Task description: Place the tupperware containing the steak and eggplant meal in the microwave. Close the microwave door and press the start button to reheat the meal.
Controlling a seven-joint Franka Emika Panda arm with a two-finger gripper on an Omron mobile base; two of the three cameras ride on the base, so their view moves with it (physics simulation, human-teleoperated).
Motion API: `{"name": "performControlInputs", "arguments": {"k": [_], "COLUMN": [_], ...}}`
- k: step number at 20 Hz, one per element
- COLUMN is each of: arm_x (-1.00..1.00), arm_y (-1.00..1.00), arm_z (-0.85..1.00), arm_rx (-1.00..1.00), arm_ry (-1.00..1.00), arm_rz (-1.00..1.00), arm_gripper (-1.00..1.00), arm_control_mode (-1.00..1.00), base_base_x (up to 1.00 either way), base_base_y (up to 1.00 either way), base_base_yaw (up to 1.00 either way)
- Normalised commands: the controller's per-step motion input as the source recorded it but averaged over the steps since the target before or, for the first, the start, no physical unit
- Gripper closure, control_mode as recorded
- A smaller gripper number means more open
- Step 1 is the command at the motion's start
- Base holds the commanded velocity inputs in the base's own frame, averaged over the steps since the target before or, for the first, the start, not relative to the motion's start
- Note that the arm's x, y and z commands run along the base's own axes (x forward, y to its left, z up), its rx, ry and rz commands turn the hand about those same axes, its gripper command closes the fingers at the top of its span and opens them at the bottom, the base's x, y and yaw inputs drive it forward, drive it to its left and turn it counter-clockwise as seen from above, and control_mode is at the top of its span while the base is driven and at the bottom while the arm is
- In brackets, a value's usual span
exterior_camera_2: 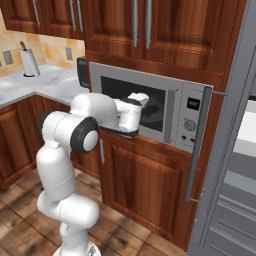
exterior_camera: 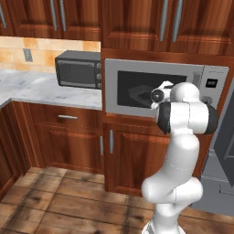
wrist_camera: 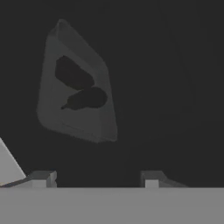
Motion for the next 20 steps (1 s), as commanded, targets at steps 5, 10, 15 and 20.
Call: {"name": "performControlInputs", "arguments": {"k": [5, 10, 15, 20], "arm_x": [0.24, -0.31, -0.52, -0.34], "arm_y": [-0.14, 0.17, 0.49, 0.61], "arm_z": [0.22, 0.62, 0.75, 0.94], "arm_rx": [0.01, 0.0, 0.0, 0.0], "arm_ry": [0.0, 0.05, 0.1, 0.07], "arm_rz": [0.32, 0.07, 0.0, -0.01], "arm_gripper": [-1.0, -1.0, -1.0, -1.0], "arm_control_mode": [-1.0, -1.0, -1.0, -1.0], "base_base_x": [0.0, 0.0, 0.0, 0.0], "base_base_y": [0.0, 0.0, 0.0, 0.0], "base_base_yaw": [0.0, 0.0, 0.0, 0.0]}}
